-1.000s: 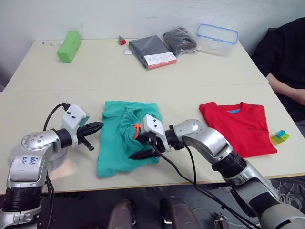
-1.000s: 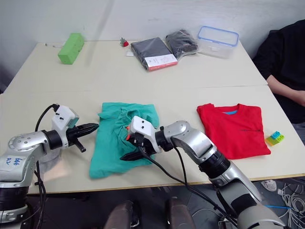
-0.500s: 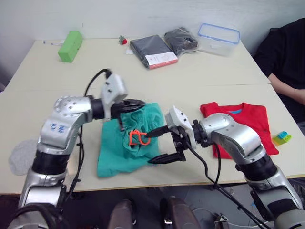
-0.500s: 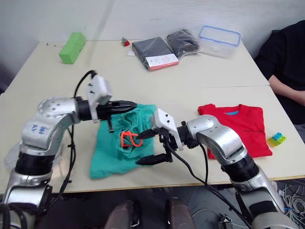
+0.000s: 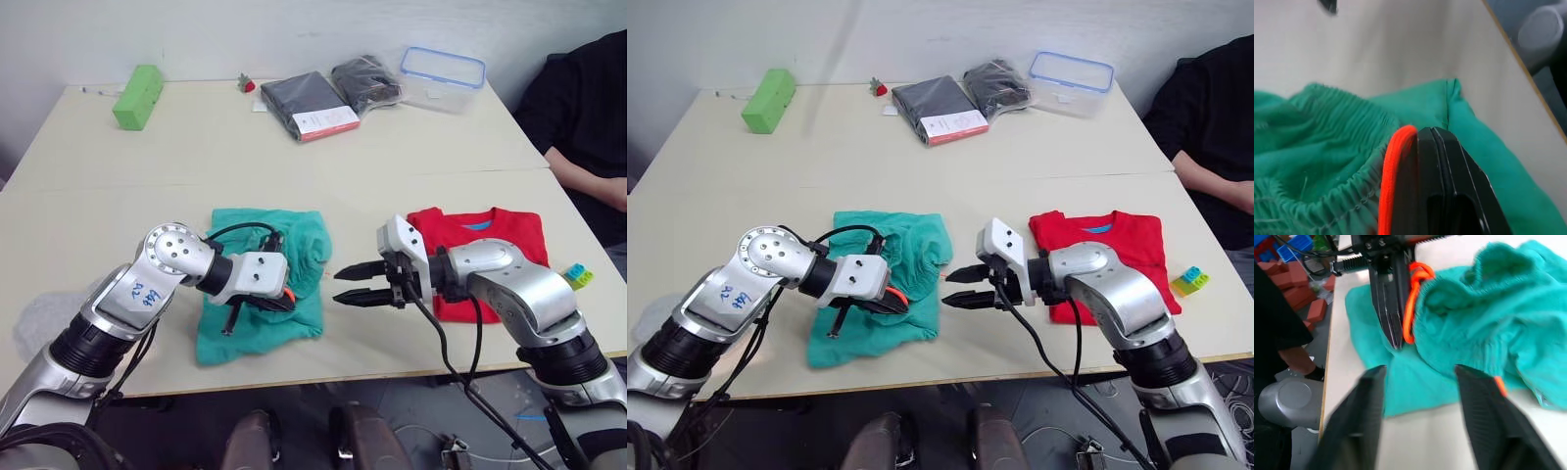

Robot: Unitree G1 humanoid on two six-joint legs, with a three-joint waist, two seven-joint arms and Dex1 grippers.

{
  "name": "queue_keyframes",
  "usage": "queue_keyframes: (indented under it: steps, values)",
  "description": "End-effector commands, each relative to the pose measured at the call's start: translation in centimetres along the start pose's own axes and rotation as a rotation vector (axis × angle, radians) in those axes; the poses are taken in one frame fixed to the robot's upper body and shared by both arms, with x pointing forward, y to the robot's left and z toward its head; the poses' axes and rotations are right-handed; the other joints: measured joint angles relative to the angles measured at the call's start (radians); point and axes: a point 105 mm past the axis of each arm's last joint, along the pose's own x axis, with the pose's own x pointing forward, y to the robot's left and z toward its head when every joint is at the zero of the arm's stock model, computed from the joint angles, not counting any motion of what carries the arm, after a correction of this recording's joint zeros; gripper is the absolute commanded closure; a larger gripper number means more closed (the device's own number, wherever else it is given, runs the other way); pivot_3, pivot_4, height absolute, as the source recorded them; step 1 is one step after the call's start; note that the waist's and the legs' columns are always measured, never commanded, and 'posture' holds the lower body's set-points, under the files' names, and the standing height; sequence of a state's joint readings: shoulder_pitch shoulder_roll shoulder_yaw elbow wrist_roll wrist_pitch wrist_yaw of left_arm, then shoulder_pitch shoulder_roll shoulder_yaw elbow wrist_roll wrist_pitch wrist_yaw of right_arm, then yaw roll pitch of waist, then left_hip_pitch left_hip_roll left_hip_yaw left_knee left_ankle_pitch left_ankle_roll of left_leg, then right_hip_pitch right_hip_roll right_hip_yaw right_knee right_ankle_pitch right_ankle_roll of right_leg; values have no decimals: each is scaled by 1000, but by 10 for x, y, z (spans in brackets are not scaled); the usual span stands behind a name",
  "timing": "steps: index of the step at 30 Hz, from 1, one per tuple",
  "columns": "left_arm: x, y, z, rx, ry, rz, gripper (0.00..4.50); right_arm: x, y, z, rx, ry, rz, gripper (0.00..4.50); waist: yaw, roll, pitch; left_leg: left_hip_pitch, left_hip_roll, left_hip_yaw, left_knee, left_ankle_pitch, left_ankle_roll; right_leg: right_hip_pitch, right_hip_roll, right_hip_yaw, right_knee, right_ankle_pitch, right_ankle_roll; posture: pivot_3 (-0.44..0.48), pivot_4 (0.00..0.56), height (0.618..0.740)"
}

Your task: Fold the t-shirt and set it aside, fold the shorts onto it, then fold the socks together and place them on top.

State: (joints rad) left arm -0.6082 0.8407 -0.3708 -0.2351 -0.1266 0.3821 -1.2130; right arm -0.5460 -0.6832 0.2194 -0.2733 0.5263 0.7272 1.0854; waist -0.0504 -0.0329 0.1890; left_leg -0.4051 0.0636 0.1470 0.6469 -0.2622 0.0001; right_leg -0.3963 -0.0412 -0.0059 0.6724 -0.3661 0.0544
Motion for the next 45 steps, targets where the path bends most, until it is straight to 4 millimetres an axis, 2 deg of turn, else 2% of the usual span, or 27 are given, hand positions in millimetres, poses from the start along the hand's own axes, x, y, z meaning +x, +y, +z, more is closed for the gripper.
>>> queue_keyframes:
  steps: [1,2,3,7,11,15,20,22,27,31,35,37,41,42,45]
  values:
    - [-13,22,-17,14,79,188,4500,-7,2,9,-49,-21,-16,3827,0,0,0,0,0,0,0,0,0,0,0,0,0,0,0,0,150,740]
    - [-17,28,-22,3,90,241,4500,-6,3,8,-48,-20,-12,4242,-1,0,0,0,0,0,0,0,1,0,0,0,0,0,0,0,150,740]
    - [-23,32,-25,-19,90,299,4500,-6,4,7,-48,-18,-8,4445,-3,0,0,0,0,0,0,0,1,0,0,0,0,0,0,0,150,740]
    - [-42,38,-27,-211,-11,475,4500,-3,4,3,-59,-8,-7,4445,-4,0,0,0,0,0,-1,0,1,0,0,0,1,0,0,0,150,740]
    - [-54,20,-34,-515,-140,603,4500,4,-1,2,-108,-8,-28,4445,-5,0,0,0,0,0,0,0,1,0,0,0,1,0,0,0,150,740]
    - [-69,19,-57,-788,-202,827,4500,17,-8,10,-182,-60,-57,4445,-3,0,0,0,0,-1,1,1,0,0,0,-1,3,0,0,0,150,740]
    - [-88,30,-82,-919,-179,1034,4500,36,-13,17,-256,-88,-61,4445,-1,0,0,1,0,-2,1,2,-2,0,0,-1,5,0,0,0,150,740]
    - [-88,32,-80,-908,-185,1030,4500,42,-16,18,-277,-92,-67,4445,-1,-1,0,1,0,-2,1,2,-2,0,0,-2,5,0,0,0,150,740]
    - [-80,26,-57,-844,-244,905,4500,51,-21,24,-304,-116,-82,4445,-2,-1,0,1,0,-2,0,2,-2,0,0,-2,4,0,0,0,150,740]
    - [-70,14,7,-657,-478,617,4500,64,-27,30,-319,-142,-113,4445,-5,-1,0,1,0,-2,0,2,-3,0,0,-2,4,0,0,0,150,740]
    - [-57,13,25,-574,-487,472,4500,76,-29,30,-331,-136,-114,4445,-5,-1,0,2,0,-2,0,3,-4,0,0,-2,4,0,0,0,150,740]
    - [-47,17,21,-545,-426,443,4500,82,-27,30,-337,-137,-101,4445,-5,-1,0,2,0,-2,0,3,-5,0,0,-2,5,0,0,0,150,740]
    - [-24,39,-26,-553,-166,487,4500,104,-25,21,-360,-101,-81,4445,-4,-1,0,2,-1,-2,0,3,-5,1,0,-1,5,0,0,0,150,740]
    - [-24,42,-34,-551,-125,500,4500,106,-25,19,-370,-89,-82,4445,-6,-1,0,2,-1,-2,0,3,-5,0,0,-1,5,0,0,0,150,740]
    - [-49,56,-49,-555,-87,615,4500,113,-28,12,-382,-55,-95,4445,-10,-1,0,1,0,0,-1,3,-5,-2,1,-1,5,0,-1,0,150,740]
